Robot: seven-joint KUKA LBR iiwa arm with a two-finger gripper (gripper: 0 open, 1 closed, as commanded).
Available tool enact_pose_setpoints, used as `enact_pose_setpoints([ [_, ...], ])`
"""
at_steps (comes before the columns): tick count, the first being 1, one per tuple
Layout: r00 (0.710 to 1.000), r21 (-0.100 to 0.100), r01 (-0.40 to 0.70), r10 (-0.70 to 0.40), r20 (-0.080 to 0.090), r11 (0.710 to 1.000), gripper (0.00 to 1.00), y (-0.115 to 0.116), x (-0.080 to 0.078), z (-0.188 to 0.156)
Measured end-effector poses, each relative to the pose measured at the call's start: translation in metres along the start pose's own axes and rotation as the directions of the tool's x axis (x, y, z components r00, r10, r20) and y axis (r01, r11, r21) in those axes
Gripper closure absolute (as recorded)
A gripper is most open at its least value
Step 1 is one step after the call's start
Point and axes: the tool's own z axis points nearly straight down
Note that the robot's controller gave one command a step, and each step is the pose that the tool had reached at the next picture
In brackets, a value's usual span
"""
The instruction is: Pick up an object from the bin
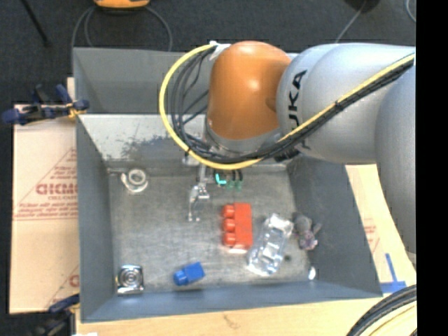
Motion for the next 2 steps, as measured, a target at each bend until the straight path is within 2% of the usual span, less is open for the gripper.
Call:
enact_pose_setpoints([
  [1, 0.997, 0.003, 0.076, -0.076, -0.003, 0.997, 0.0, 0.01, 0.097, 0.047],
  [2, 0.996, 0.0, 0.085, -0.085, 0.011, 0.996, 0.0, 0.024, 0.095, 0.003],
])
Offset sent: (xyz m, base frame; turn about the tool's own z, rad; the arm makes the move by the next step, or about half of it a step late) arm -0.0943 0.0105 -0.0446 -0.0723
